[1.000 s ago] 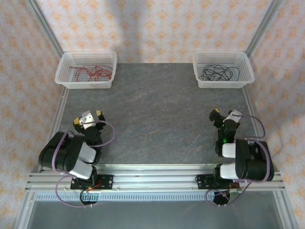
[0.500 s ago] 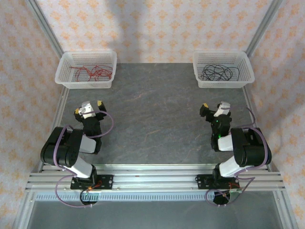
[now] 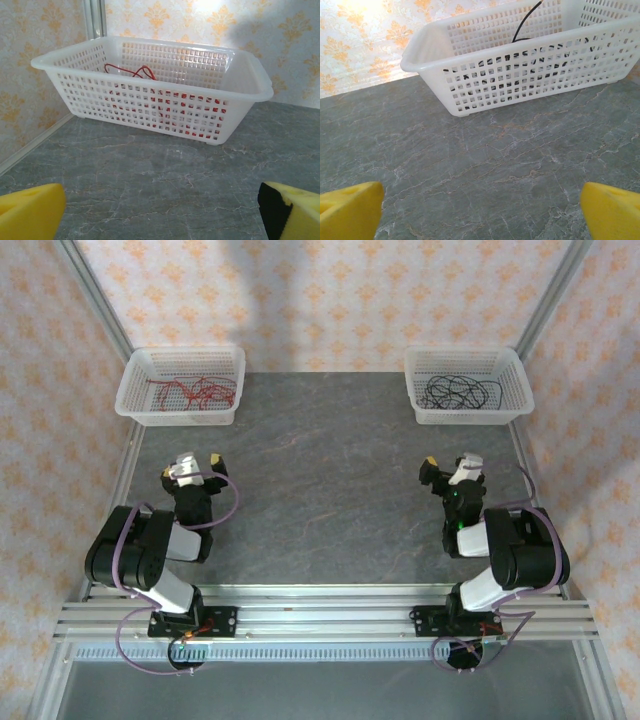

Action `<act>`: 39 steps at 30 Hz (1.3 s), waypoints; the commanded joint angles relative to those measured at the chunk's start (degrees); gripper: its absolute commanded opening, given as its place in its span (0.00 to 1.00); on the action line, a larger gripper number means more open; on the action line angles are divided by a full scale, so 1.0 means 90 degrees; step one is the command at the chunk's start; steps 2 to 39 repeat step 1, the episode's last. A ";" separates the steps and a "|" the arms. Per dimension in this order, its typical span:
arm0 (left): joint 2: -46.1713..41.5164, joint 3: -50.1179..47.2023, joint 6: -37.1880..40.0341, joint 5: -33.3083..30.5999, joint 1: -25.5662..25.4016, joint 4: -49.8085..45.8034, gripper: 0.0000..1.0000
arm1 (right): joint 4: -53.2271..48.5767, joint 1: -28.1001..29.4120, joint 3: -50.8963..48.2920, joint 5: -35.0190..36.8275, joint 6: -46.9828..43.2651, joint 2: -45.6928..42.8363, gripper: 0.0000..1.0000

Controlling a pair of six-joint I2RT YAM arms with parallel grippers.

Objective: Untangle the cables

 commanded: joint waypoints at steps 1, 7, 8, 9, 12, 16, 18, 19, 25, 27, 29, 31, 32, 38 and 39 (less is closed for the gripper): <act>-0.0051 0.0079 0.0008 0.0181 0.0051 0.0010 1.00 | 0.0058 0.0026 0.0137 0.0143 -0.0115 -0.0060 0.99; -0.0051 0.0079 0.0008 0.0181 0.0051 0.0010 1.00 | 0.0058 0.0026 0.0137 0.0143 -0.0115 -0.0060 0.99; -0.0051 0.0079 0.0008 0.0181 0.0051 0.0010 1.00 | 0.0058 0.0026 0.0137 0.0143 -0.0115 -0.0060 0.99; -0.0051 0.0079 0.0008 0.0181 0.0051 0.0010 1.00 | 0.0058 0.0026 0.0137 0.0143 -0.0115 -0.0060 0.99; -0.0051 0.0079 0.0008 0.0181 0.0051 0.0010 1.00 | 0.0058 0.0026 0.0137 0.0143 -0.0115 -0.0060 0.99; -0.0051 0.0079 0.0008 0.0181 0.0051 0.0010 1.00 | 0.0058 0.0026 0.0137 0.0143 -0.0115 -0.0060 0.99; -0.0051 0.0079 0.0008 0.0181 0.0051 0.0010 1.00 | 0.0058 0.0026 0.0137 0.0143 -0.0115 -0.0060 0.99; -0.0051 0.0079 0.0008 0.0181 0.0051 0.0010 1.00 | 0.0058 0.0026 0.0137 0.0143 -0.0115 -0.0060 0.99; -0.0051 0.0079 0.0008 0.0181 0.0051 0.0010 1.00 | 0.0058 0.0026 0.0137 0.0143 -0.0115 -0.0060 0.99; -0.0051 0.0079 0.0008 0.0181 0.0051 0.0010 1.00 | 0.0058 0.0026 0.0137 0.0143 -0.0115 -0.0060 0.99; -0.0051 0.0079 0.0008 0.0181 0.0051 0.0010 1.00 | 0.0058 0.0026 0.0137 0.0143 -0.0115 -0.0060 0.99; -0.0051 0.0079 0.0008 0.0181 0.0051 0.0010 1.00 | 0.0058 0.0026 0.0137 0.0143 -0.0115 -0.0060 0.99; -0.0051 0.0079 0.0008 0.0181 0.0051 0.0010 1.00 | 0.0058 0.0026 0.0137 0.0143 -0.0115 -0.0060 0.99; -0.0051 0.0079 0.0008 0.0181 0.0051 0.0010 1.00 | 0.0058 0.0026 0.0137 0.0143 -0.0115 -0.0060 0.99; -0.0051 0.0079 0.0008 0.0181 0.0051 0.0010 1.00 | 0.0058 0.0026 0.0137 0.0143 -0.0115 -0.0060 0.99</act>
